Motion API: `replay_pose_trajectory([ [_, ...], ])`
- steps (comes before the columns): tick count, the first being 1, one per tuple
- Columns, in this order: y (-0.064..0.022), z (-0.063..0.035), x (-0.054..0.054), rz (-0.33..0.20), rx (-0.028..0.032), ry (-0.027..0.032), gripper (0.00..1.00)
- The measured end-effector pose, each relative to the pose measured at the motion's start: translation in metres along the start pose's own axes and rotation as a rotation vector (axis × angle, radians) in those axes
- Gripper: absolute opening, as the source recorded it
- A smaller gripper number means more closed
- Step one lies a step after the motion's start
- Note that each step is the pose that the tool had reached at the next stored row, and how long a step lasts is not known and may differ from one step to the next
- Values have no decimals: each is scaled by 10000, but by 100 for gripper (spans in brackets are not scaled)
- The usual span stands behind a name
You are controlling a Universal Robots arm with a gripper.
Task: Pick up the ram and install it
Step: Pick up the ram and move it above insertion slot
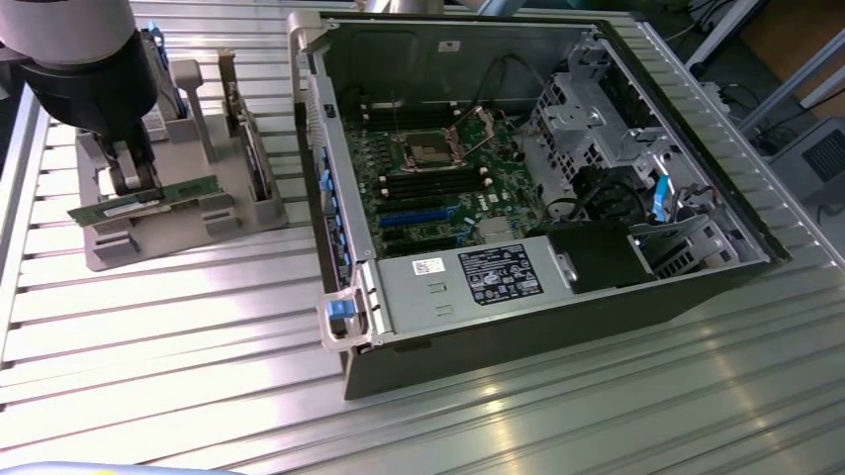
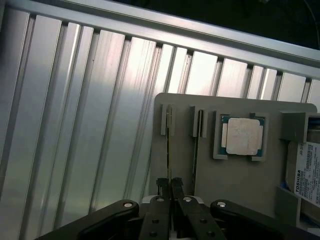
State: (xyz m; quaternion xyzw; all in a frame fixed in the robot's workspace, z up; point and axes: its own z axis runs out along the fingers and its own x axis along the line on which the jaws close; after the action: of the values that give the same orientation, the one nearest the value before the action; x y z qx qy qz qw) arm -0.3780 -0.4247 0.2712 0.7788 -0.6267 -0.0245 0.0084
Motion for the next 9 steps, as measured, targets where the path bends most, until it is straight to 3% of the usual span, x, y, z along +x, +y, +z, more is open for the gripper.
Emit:
replay_pose_trajectory([
  [9, 5, -110, -3, 0, 0, -1, 13],
])
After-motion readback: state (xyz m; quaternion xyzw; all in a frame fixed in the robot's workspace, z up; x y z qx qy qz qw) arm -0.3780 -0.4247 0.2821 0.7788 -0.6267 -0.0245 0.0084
